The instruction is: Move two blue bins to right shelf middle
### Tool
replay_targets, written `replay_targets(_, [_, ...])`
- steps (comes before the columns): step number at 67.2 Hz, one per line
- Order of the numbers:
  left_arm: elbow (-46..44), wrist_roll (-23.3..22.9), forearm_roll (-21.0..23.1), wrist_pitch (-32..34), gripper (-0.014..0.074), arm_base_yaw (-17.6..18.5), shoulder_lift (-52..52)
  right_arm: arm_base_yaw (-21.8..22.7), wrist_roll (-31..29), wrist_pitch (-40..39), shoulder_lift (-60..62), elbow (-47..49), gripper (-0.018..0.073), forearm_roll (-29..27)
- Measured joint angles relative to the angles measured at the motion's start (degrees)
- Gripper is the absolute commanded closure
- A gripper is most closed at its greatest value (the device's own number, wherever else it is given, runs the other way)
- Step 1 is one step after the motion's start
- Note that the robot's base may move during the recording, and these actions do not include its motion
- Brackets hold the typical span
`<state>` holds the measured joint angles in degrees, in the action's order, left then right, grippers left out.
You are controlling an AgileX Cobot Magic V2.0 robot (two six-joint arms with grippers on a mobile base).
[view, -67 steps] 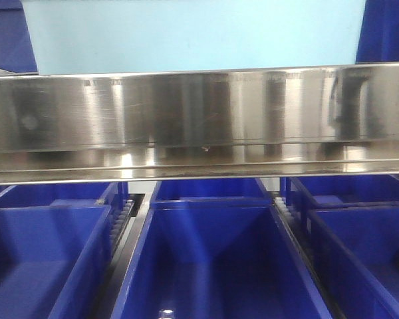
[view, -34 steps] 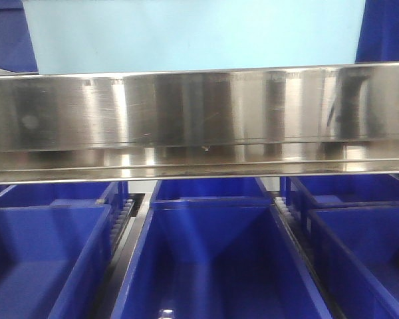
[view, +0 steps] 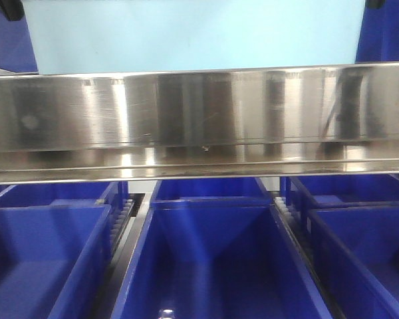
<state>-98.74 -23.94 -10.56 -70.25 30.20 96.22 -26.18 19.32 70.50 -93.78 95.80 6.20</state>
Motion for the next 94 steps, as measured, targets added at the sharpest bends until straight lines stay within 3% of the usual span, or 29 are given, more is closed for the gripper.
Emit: replay_targets(94, [0.00,0.00,0.50,0.00,0.0214,0.00,-1.31,0.00,-0.33,0.00,1.14,0.00,0.0282,-0.26])
